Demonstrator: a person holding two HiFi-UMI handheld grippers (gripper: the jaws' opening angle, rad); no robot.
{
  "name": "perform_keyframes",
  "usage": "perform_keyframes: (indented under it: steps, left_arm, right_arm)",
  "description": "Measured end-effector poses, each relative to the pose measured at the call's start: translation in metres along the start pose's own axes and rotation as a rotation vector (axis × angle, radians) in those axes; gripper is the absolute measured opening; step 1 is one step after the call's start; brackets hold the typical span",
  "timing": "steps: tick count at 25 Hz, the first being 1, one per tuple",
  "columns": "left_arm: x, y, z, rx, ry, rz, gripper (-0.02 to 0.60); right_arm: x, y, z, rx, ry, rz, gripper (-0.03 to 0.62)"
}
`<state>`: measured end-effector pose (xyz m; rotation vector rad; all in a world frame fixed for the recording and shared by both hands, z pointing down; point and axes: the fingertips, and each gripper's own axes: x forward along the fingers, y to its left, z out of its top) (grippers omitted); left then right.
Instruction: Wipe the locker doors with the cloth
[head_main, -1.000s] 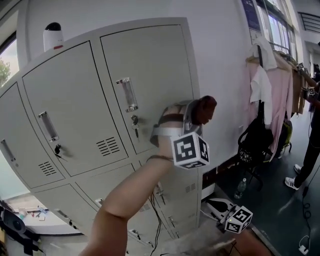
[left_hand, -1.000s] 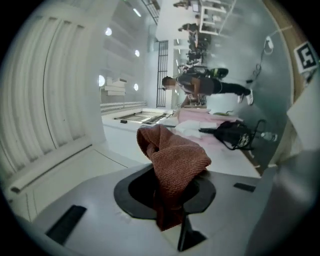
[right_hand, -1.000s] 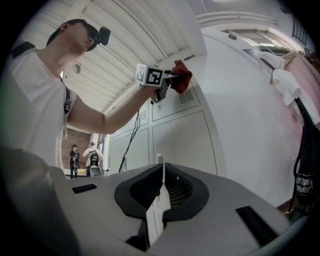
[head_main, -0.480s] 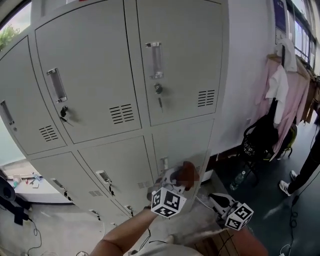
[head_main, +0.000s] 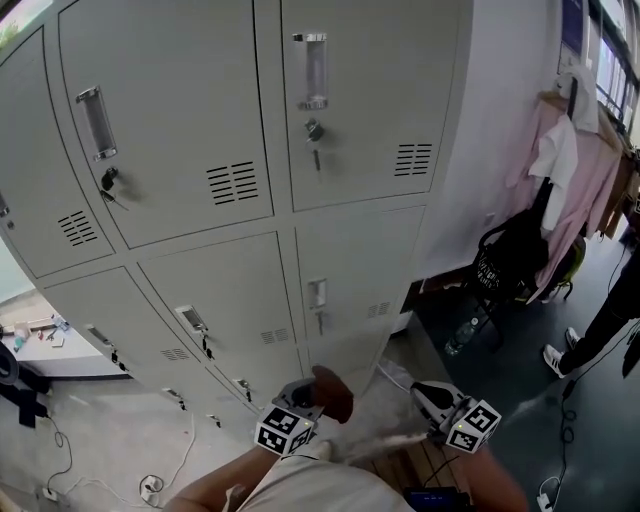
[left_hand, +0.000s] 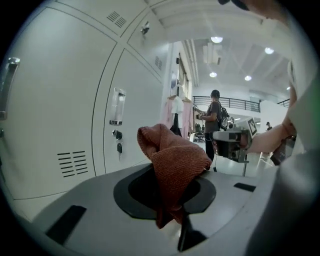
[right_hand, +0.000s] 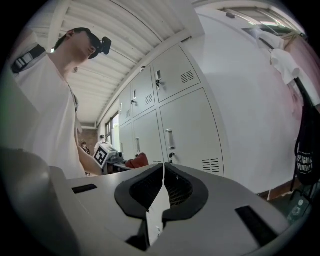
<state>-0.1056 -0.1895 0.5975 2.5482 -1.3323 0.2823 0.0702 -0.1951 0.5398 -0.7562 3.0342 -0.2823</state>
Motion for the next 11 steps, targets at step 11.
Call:
perform_keyframes:
  steps: [11]
  left_arm:
    - [0.004, -0.01, 0.0, 0.022, -0.016, 0.008, 0.069]
  right_arm:
    - [-0.008, 0.003, -0.015, 0.057, -0.021, -0.022, 0.018]
